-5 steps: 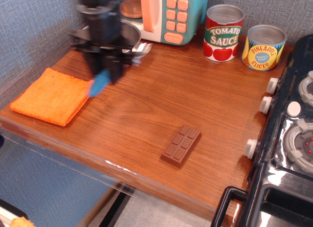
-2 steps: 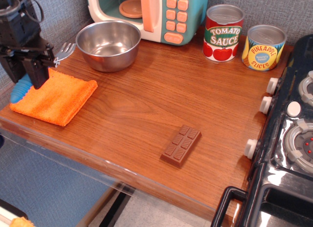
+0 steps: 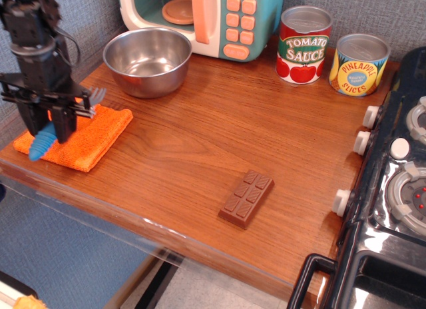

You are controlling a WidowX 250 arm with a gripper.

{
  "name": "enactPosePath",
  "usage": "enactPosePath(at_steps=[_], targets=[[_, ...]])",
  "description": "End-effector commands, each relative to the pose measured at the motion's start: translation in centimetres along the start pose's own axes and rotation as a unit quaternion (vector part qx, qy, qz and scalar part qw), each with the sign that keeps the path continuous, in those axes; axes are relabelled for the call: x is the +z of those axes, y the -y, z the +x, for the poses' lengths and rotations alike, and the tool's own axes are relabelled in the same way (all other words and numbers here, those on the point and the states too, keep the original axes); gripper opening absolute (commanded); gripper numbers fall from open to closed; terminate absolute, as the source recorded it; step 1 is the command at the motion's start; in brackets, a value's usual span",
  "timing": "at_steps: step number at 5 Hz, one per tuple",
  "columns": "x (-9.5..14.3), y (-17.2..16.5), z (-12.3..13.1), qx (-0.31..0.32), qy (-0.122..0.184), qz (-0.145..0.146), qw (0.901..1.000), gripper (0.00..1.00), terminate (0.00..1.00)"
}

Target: Place the blue spoon on the orange cloth.

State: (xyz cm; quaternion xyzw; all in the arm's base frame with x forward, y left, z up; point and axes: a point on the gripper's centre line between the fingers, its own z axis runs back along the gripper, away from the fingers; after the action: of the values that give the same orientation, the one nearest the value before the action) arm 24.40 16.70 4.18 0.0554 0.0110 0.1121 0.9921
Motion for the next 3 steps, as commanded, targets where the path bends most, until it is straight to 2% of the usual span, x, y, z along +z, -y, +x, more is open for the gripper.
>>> enactPosePath(at_steps=[1,2,3], targets=[[-0.2,-0.2,1.9,0.01,0.002,0.046,0.9989,0.0,0.0],[0.1,-0.1,1.7,0.005,0.003,0.05,0.9988,1.0,0.0],[1.8,-0.8,1.3,0.015,0.027,0.013,0.9994,1.0,0.0]])
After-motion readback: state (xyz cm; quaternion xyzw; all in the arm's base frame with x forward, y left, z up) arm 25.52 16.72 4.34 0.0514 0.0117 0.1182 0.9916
